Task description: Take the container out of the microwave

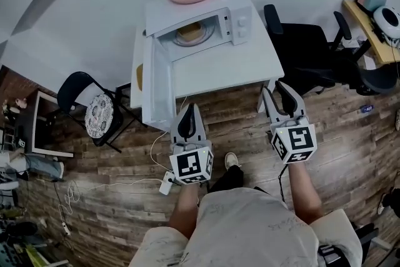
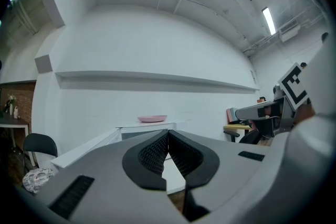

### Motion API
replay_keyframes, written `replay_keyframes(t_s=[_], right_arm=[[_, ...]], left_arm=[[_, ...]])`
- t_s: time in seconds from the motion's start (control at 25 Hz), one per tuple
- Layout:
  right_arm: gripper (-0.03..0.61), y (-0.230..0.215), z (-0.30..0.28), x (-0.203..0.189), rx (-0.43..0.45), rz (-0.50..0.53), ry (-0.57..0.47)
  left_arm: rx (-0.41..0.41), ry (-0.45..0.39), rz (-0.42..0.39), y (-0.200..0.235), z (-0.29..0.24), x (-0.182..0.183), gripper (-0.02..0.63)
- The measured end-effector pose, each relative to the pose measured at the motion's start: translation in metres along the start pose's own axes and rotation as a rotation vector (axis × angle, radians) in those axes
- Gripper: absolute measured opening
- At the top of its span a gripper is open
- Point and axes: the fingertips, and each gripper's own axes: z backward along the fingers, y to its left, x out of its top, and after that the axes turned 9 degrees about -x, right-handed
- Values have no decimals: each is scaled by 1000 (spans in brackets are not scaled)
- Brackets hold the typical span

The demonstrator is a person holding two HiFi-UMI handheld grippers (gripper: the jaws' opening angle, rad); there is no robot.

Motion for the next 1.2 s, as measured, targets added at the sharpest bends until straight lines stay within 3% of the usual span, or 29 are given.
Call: replay_keyframes(t_s=[0.64,1.2], right_arm=[[152,45,-141,-2,52,90,57],[152,55,-205,9,87,115,42]], left_arm=[[23,11,51,100,-103,-20,8],[40,-1,52,133,-151,-19,8]])
